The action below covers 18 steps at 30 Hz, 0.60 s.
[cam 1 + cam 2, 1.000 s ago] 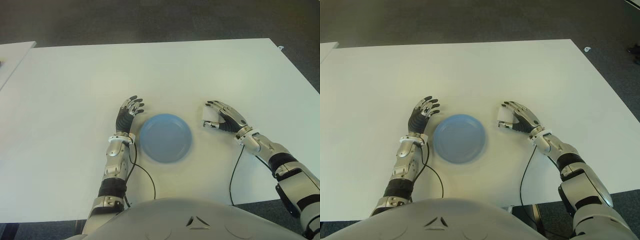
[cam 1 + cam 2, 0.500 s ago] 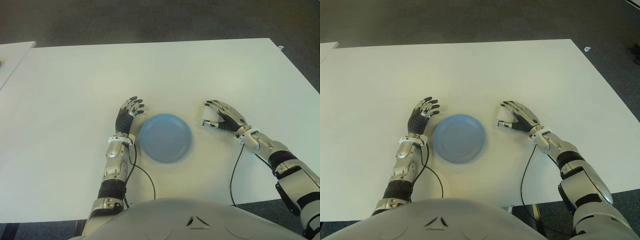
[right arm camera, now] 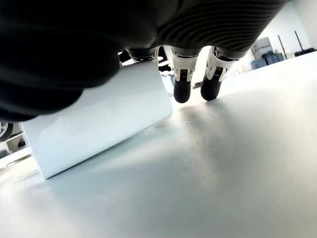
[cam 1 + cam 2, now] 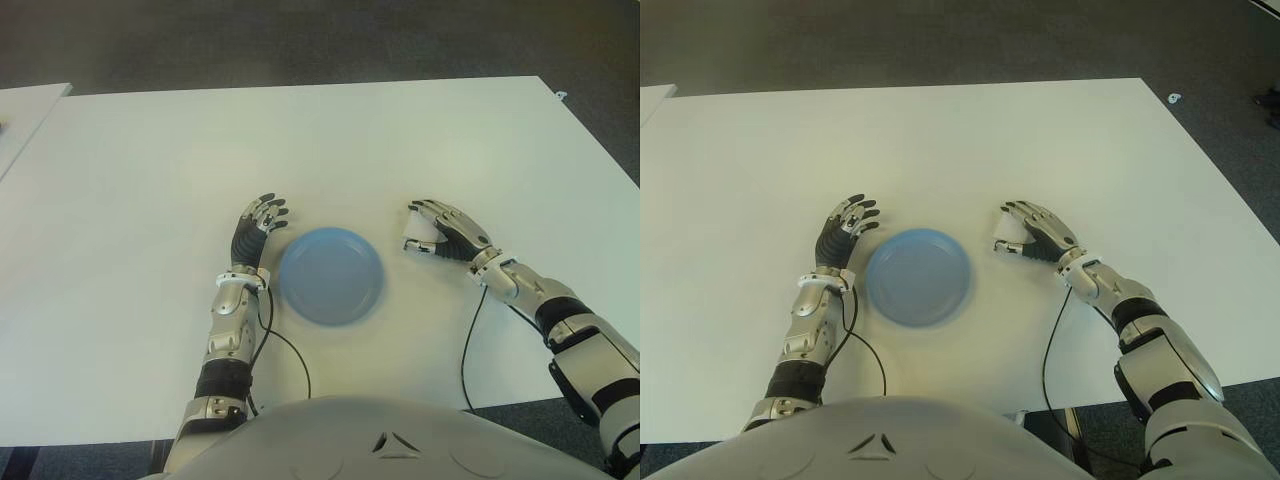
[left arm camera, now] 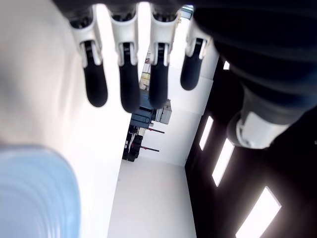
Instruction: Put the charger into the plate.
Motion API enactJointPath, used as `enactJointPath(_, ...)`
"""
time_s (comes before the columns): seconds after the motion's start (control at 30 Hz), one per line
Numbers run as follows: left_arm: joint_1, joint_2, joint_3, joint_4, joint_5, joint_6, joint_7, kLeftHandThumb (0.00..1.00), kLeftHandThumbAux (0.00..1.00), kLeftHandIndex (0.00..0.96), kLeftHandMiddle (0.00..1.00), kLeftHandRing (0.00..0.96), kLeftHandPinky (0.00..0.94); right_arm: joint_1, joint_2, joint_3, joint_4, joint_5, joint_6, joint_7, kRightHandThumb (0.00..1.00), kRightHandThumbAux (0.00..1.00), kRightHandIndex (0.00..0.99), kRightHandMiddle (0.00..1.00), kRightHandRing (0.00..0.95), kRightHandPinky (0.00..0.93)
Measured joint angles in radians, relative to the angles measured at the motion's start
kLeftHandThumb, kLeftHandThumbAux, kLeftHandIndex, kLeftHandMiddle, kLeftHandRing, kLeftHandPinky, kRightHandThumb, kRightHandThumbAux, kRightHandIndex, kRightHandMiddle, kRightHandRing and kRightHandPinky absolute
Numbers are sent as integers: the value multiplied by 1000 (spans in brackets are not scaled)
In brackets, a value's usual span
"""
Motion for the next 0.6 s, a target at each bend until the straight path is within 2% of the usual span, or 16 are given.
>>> enactJointPath(0.23,1,0,5,-11,-17,19,0,0,536,253,305,326,359,-20,0,34,17,-10,6,-23,258,217,0,0,0,19)
enactJointPath(0.47,1,0,9,-18,-32,31,0,0,534,261,310,328,358,-45,-5,73,29,-15,23,-25,205,219,0,0,0,30)
enactJointPath(0.6,1,0,10,-19,-37,34,0,0,533,264,312,330,361,-67,-10,106,37,-47,44,-28,188,222,0,0,0,37)
